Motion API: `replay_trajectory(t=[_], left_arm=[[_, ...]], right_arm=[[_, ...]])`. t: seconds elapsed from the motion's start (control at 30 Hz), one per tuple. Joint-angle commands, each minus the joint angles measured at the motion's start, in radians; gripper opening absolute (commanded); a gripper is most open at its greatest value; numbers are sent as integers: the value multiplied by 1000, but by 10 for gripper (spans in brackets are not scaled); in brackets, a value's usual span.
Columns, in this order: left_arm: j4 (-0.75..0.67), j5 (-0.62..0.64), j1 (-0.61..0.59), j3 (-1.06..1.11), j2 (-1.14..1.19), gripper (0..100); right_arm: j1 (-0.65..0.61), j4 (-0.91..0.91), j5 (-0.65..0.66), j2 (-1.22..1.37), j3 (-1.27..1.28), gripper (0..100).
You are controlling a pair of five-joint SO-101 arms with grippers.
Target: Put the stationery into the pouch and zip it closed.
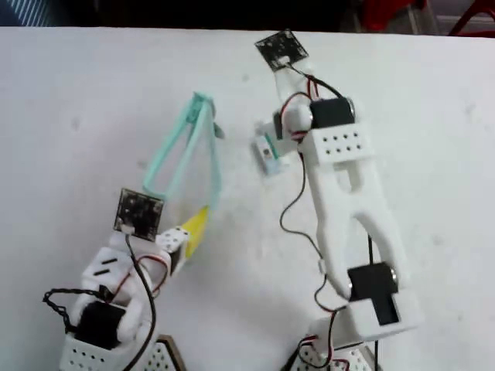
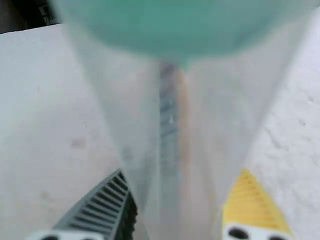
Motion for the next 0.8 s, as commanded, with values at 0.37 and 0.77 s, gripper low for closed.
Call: replay_trajectory(t=[0.37, 0.77], left_arm=[[-23, -11, -2, -12, -5, 248], [-28, -11, -1, -3, -5, 203]], right_arm=[[-19, -245, 11, 328, -155, 219], [-1, -74, 9, 722, -611, 219]])
